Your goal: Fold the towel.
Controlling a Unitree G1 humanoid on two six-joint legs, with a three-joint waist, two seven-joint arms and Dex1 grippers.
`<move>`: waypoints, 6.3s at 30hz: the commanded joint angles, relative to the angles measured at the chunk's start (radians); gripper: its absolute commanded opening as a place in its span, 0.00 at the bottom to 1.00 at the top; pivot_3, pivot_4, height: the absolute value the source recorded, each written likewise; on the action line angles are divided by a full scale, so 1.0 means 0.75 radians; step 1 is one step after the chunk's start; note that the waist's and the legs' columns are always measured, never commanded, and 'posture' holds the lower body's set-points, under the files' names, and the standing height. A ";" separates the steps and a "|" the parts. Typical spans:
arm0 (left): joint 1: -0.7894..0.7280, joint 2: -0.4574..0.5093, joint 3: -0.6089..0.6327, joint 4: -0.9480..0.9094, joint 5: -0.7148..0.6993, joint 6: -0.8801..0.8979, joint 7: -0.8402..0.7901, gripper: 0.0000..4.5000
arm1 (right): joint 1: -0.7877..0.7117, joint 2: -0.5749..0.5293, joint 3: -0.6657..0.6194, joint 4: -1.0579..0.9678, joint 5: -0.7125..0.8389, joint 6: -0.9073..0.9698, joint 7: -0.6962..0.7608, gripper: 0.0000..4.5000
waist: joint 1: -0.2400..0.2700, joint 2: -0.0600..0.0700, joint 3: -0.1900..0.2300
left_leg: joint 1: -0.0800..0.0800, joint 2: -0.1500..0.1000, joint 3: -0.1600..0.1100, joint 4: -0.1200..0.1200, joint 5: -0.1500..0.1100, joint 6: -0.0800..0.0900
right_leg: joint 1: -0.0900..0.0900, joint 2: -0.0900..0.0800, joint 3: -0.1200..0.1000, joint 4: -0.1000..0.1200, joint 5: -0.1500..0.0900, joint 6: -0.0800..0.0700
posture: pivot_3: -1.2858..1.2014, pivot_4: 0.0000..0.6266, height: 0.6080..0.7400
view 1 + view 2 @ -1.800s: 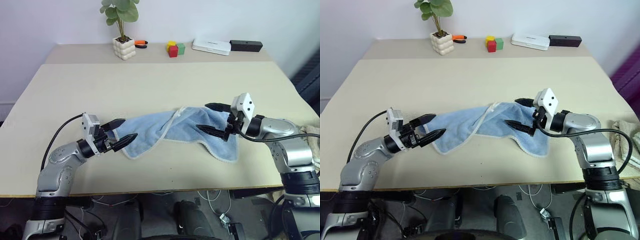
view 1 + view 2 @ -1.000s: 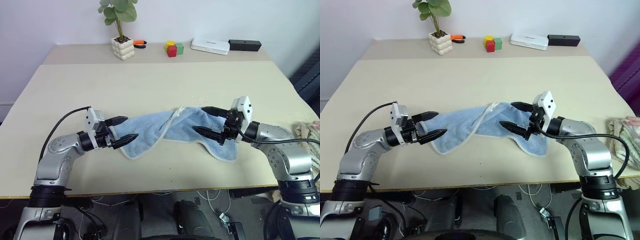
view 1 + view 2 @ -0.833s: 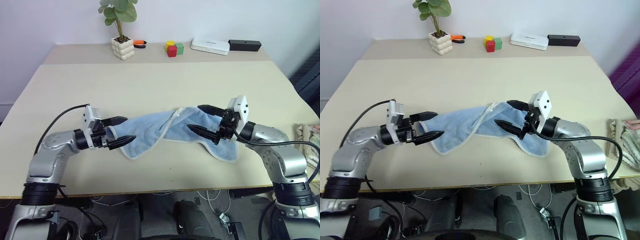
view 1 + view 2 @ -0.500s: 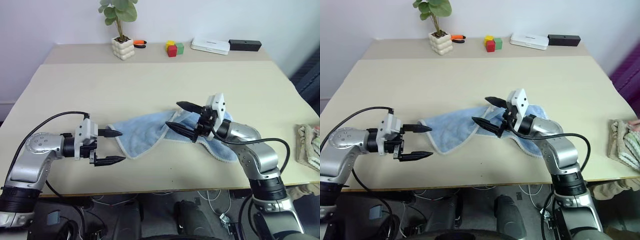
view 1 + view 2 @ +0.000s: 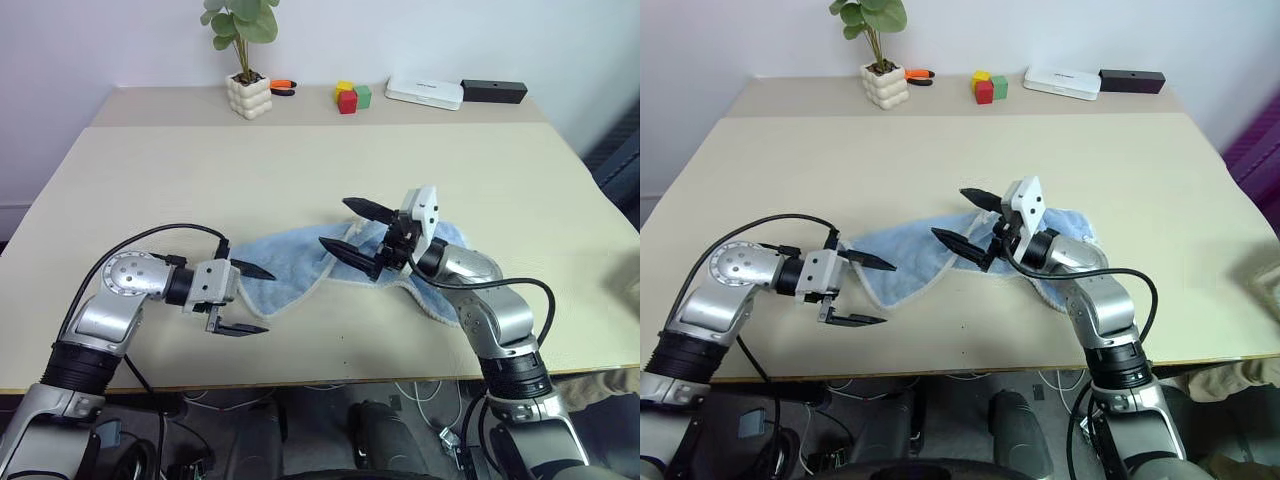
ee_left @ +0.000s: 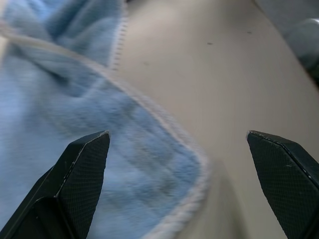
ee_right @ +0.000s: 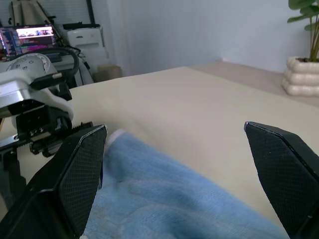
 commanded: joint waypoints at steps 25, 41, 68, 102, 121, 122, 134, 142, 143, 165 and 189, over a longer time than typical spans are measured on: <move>-0.163 -0.034 0.159 0.136 -0.268 0.233 -0.047 0.00 | 0.043 -0.084 -0.089 -0.107 -0.015 -0.049 -0.088 1.00 | 0.008 0.000 0.000 | 0.000 0.000 -0.001 0.001 0.000 0.000 | 0.001 0.000 0.000 0.000 0.000 0.000 | 0.52 0.24 1.00; 0.227 0.163 0.481 -0.134 -0.513 0.640 -0.030 0.00 | -0.063 -0.344 -0.192 0.313 -0.412 -0.216 -0.258 1.00 | -0.026 0.001 0.000 | 0.000 0.000 -0.001 -0.001 -0.001 0.001 | -0.001 0.000 0.000 0.002 -0.003 0.003 | 0.52 0.24 1.00; 0.501 0.156 0.589 -0.359 -0.568 0.762 0.091 0.00 | -0.362 -0.322 -0.114 0.896 -0.473 0.231 -0.273 1.00 | -0.028 0.001 0.000 | 0.000 0.000 0.000 -0.002 -0.001 0.001 | -0.002 -0.001 0.001 0.002 -0.005 -0.001 | 0.52 0.24 1.00; -0.424 -0.145 0.493 0.684 -0.171 0.323 0.638 0.00 | -0.689 -0.217 -0.359 1.164 -0.391 -0.253 -0.530 0.01 | -0.029 0.002 0.001 | 0.000 -0.001 -0.001 -0.001 0.000 0.001 | 0.000 0.001 0.000 0.001 0.000 0.007 | 0.52 0.24 1.00; -0.993 -0.030 0.615 1.431 -0.078 -0.270 0.389 0.00 | -0.457 -0.207 -0.383 0.683 -0.228 -0.472 -0.430 0.01 | -0.027 0.003 0.003 | -0.017 -0.001 0.001 0.000 0.002 -0.002 | -0.017 -0.001 -0.001 0.005 0.001 0.011 | 0.52 0.24 1.00; -0.942 -0.026 0.628 1.416 -0.101 -0.255 0.311 0.00 | -0.362 -0.199 -0.363 0.561 -0.202 -0.425 -0.409 0.01 | -0.027 0.003 0.003 | -0.017 -0.001 0.001 0.001 0.002 -0.003 | -0.017 -0.001 -0.001 0.006 0.001 0.010 | 0.52 0.24 1.00; -0.394 0.091 0.708 1.039 -0.301 0.119 -0.191 0.00 | 0.256 -0.322 -0.368 -0.002 -0.193 -0.369 -0.268 0.01 | -0.019 0.002 0.002 | -0.016 -0.001 0.000 0.003 0.002 -0.003 | -0.016 -0.001 -0.001 0.009 0.001 0.010 | 0.52 0.24 1.00; -0.093 0.187 0.768 0.756 -0.395 0.333 -0.226 0.00 | 0.426 -0.455 -0.412 -0.072 -0.105 -0.407 -0.031 0.01 | -0.021 0.002 0.002 | -0.013 0.000 0.000 0.002 0.002 -0.003 | -0.014 -0.001 -0.001 0.009 0.000 0.010 | 0.52 0.24 1.00; -0.045 0.196 0.778 0.712 -0.407 0.355 -0.230 0.00 | 0.456 -0.470 -0.415 -0.083 -0.095 -0.403 0.000 0.01 | -0.021 0.002 0.002 | -0.013 0.000 0.000 0.002 0.002 -0.003 | -0.014 -0.001 -0.001 0.010 0.000 0.010 | 0.52 0.24 1.00; -0.374 0.051 0.650 1.020 -0.255 0.139 -0.052 0.00 | 0.060 -0.427 -0.291 0.430 -0.363 -0.544 -0.123 0.01 | -0.020 0.001 0.001 | 0.001 -0.001 0.000 0.002 0.002 -0.003 | 0.000 0.000 -0.001 0.008 0.000 0.009 | 0.52 0.24 1.00; -0.584 -0.038 0.583 1.419 -0.016 -0.168 0.156 0.00 | -0.171 -0.333 -0.124 0.752 -0.589 -0.653 -0.248 0.01 | -0.020 0.001 0.001 | 0.001 -0.001 0.000 0.001 0.002 -0.003 | 0.000 0.000 -0.001 0.008 0.000 0.009 | 0.52 0.24 1.00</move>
